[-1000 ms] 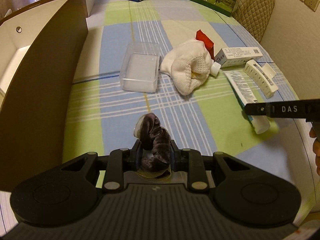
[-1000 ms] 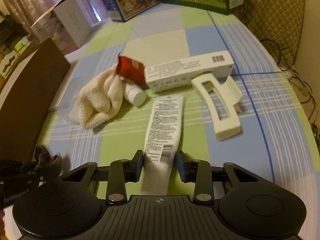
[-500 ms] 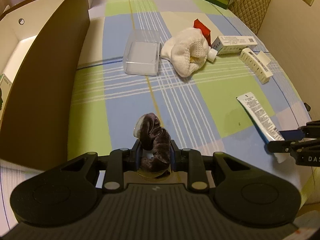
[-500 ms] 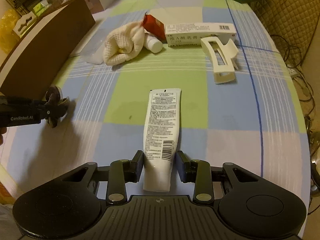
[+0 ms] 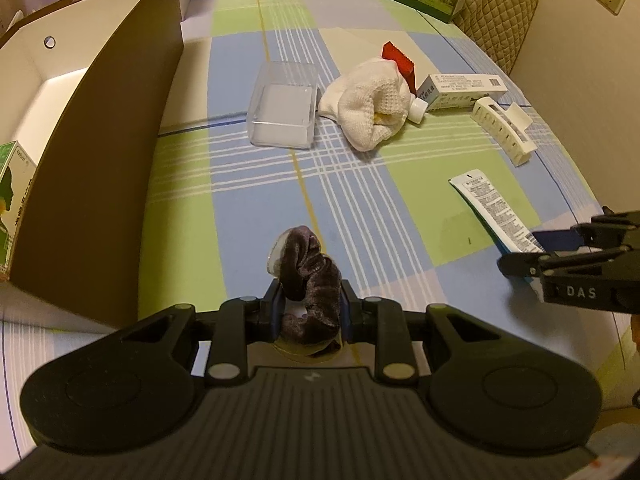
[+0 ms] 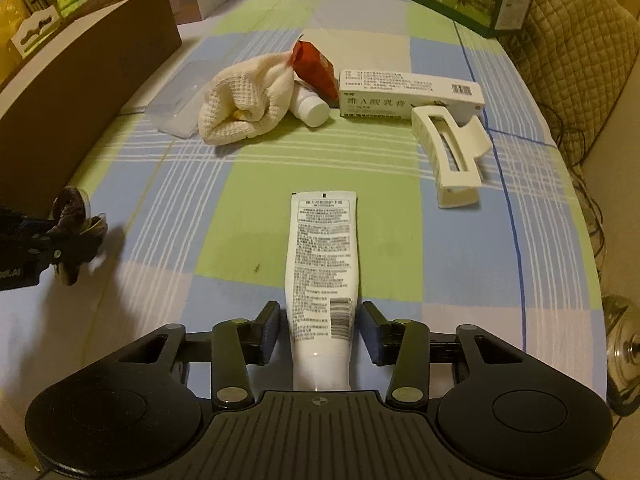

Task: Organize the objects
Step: 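Lift and carry the scrunchie and white tube over the open box with both tools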

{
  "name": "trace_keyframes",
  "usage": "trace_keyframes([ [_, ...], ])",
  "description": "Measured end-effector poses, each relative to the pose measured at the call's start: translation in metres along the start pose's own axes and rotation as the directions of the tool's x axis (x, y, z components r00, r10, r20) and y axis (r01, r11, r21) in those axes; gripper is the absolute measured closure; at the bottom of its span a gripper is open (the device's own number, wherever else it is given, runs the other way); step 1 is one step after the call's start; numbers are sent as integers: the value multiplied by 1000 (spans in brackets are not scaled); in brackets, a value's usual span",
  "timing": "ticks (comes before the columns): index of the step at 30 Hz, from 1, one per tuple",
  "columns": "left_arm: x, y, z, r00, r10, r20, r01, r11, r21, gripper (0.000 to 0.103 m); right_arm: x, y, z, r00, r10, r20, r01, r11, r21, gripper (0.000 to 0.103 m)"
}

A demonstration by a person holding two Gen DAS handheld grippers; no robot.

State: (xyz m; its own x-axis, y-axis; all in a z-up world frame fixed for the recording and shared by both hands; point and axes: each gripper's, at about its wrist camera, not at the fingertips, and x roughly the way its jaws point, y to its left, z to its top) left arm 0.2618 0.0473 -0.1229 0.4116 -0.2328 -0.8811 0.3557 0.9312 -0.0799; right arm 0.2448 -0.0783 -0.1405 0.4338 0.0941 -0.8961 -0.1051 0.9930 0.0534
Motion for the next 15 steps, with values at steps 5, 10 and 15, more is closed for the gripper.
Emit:
trace_keyframes([
  [5,-2,1,-3,1000,3,7,-3,1000,-9,80,2,5,0,999,-27,20,27,1000,-16,62],
  [10,-4,1,-5,1000,3,9,-3,1000,-11,80,0,6,-5,998,-27,48,29,999,-39,67],
  [15,-6,-1,-6,1000,1,16,-1,1000,-10,80,-2,6,-7,999,-19,44,21,998,-53,68],
])
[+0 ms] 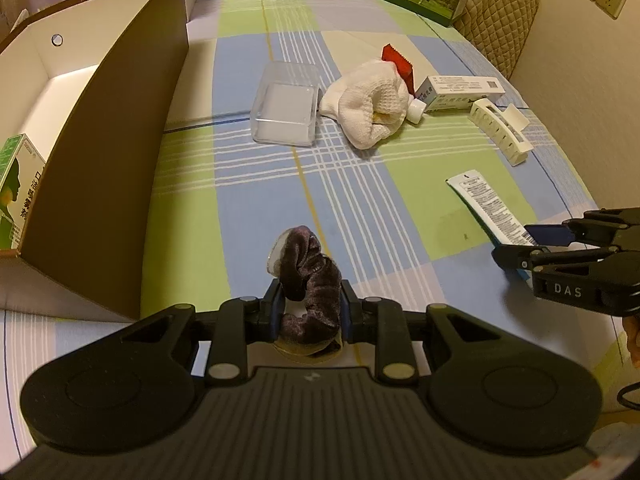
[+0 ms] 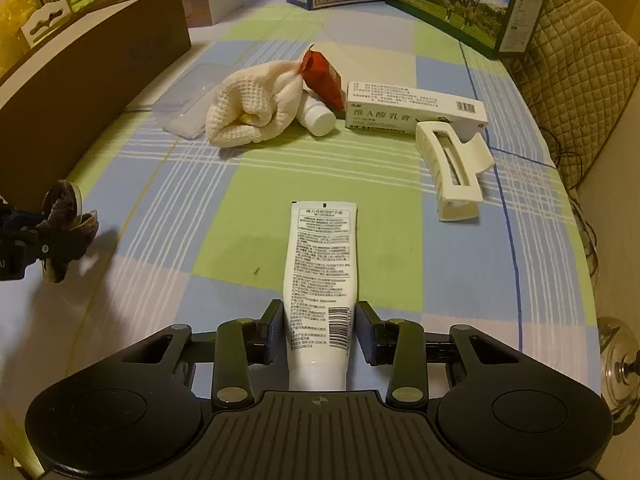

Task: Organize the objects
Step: 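Lift and carry the scrunchie and white tube over the open box with both tools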

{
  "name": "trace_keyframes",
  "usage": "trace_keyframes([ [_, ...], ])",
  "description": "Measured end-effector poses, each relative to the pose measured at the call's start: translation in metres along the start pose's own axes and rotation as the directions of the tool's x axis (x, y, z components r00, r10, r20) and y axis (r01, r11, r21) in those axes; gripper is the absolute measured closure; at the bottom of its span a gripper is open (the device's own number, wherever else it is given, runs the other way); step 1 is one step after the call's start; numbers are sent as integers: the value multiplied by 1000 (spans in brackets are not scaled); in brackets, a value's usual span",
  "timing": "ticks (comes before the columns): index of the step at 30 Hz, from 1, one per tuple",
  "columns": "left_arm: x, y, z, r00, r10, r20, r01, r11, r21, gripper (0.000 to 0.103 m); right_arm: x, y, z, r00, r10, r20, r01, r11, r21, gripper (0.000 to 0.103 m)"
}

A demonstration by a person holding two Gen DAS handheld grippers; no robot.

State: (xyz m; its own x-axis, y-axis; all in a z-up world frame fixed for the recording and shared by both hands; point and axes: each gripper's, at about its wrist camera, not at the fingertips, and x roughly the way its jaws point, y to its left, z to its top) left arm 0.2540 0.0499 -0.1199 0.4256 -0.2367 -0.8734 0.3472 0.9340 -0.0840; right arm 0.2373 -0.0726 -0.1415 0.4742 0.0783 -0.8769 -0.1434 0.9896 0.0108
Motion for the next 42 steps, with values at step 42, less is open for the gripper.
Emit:
trace_keyframes([
  [42,-150,78,20,943,38,332,-1,994,-111,80,-95,115,103,801,567,191,-587,806,71,68],
])
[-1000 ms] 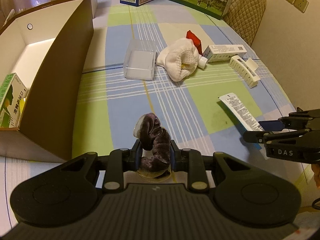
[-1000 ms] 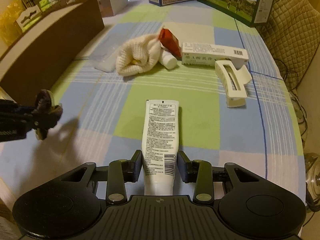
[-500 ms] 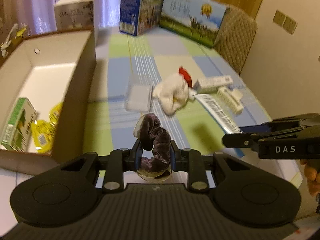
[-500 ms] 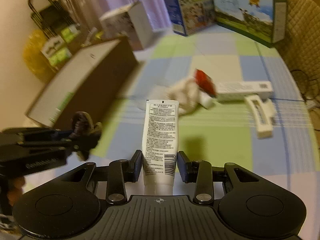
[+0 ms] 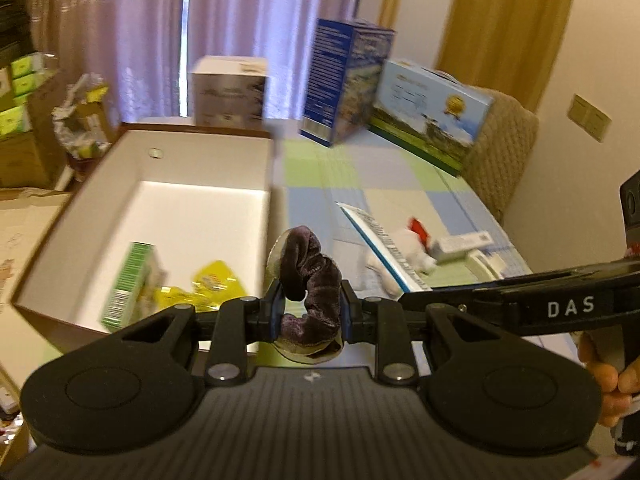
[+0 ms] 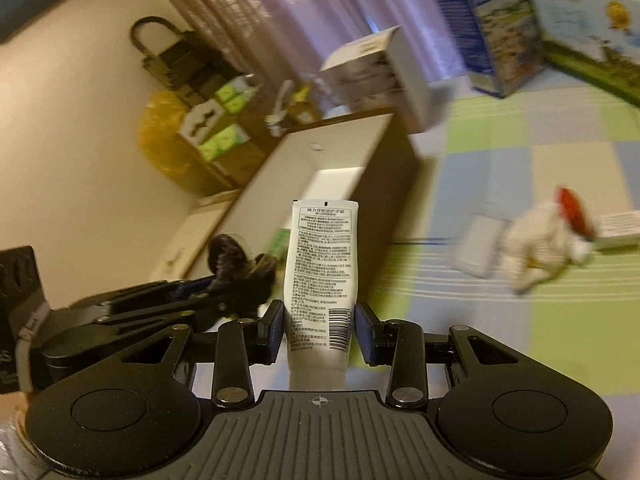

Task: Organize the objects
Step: 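Lift and carry the scrunchie and white tube over the open box with both tools, then open both tools to drop the scrunchie and white tube into the box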

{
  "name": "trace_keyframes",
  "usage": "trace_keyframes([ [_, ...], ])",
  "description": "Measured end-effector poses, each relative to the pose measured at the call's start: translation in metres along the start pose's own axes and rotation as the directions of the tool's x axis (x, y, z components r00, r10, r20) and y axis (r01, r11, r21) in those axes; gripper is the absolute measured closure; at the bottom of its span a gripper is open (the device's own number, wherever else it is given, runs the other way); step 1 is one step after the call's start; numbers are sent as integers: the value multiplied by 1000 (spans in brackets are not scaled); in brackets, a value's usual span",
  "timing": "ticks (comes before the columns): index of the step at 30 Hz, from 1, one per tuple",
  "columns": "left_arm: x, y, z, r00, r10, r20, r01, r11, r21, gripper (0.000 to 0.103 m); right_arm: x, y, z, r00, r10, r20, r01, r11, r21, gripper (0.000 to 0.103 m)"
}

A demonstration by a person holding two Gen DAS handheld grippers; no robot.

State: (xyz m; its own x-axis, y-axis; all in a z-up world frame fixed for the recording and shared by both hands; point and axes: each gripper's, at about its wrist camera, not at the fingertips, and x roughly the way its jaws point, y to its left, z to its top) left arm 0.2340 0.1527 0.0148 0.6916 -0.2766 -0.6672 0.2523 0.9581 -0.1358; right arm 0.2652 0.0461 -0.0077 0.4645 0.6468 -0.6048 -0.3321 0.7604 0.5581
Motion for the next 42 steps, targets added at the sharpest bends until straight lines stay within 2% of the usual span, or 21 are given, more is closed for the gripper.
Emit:
trace_keyframes([
  [4,-6,29,3,999,53,2,-53,999,-10,80,30,20,9,999,37,-14,-37,999,5,68],
  [8,-4,61,9,996,92,-11,-92,996,-18,80,62,39,20,999,39,-24,-39,999,8,68],
  [13,8,101,20,988,146,-46,-146,989,-5,80,101,56,32,1000,0,-30,0,1000,15,68],
  [19,32,144,28,977,187,-101,-186,982,23,80,147,65,38,993,-101,-59,103,994,28,68],
  [30,73,179,30,965,191,-180,-184,981,57,80,205,72,37,952,-291,-96,287,957,-52,68],
  [35,85,186,32,963,185,-194,-175,982,69,80,226,74,40,930,-360,-75,353,931,-91,68],
  [40,98,192,36,962,179,-207,-166,983,76,80,247,69,47,917,-388,-89,379,919,-108,68],
  [42,102,193,39,962,175,-211,-161,984,81,80,248,67,48,924,-373,-89,364,926,-105,67],
])
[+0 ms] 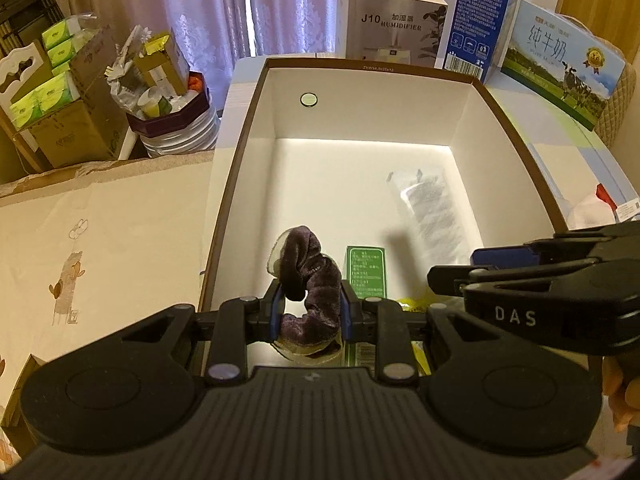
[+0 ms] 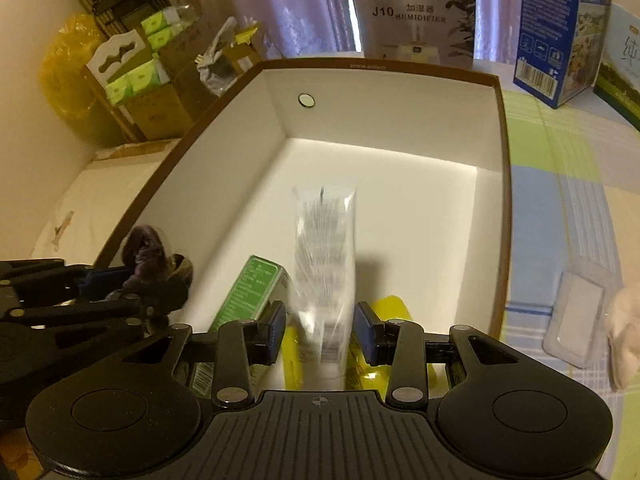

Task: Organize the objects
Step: 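Open both tools to drop the scrunchie and white tube into the box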

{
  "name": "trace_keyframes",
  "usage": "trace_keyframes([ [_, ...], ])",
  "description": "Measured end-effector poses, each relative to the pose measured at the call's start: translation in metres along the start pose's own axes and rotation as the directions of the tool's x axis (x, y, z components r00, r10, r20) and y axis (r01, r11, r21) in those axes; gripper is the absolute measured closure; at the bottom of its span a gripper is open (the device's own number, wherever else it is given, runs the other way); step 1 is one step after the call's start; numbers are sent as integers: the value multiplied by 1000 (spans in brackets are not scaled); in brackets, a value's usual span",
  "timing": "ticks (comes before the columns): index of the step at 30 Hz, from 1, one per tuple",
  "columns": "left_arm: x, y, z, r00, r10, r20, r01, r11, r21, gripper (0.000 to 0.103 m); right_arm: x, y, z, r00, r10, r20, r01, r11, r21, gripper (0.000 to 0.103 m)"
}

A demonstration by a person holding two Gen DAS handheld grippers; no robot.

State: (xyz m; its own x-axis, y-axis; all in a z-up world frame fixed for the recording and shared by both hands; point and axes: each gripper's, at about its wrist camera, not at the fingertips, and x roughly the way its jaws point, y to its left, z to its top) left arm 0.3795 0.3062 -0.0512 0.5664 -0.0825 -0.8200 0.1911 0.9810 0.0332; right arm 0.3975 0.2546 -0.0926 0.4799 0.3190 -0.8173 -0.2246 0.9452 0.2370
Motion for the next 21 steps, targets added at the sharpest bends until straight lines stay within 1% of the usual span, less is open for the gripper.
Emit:
trace_keyframes([
  [8,11,2,8,1000,-10,-10,10,1000,15,79,-1,-2,5,1000,21,-17,-22,1000,-18,67],
  [12,14,1,13,1000,-6,-3,6,1000,27,75,-3,-1,5,999,26,-24,-27,999,-36,67],
  [14,13,-1,15,1000,1,11,-1,999,44,71,-5,-1,5,999,29,-28,-30,998,-47,66],
  [16,12,-2,17,999,14,29,-16,999,50,59,-7,-1,5,999,32,-28,-34,998,-58,65],
  [17,10,-2,18,999,14,37,-16,998,55,56,-8,-1,5,999,35,-26,-36,997,-63,64],
  [19,8,-3,19,999,12,45,-14,998,59,47,-11,0,4,999,39,-23,-40,996,-73,60],
  [21,6,-2,19,999,23,48,-26,998,58,42,-14,-1,3,999,41,-21,-43,996,-82,56],
])
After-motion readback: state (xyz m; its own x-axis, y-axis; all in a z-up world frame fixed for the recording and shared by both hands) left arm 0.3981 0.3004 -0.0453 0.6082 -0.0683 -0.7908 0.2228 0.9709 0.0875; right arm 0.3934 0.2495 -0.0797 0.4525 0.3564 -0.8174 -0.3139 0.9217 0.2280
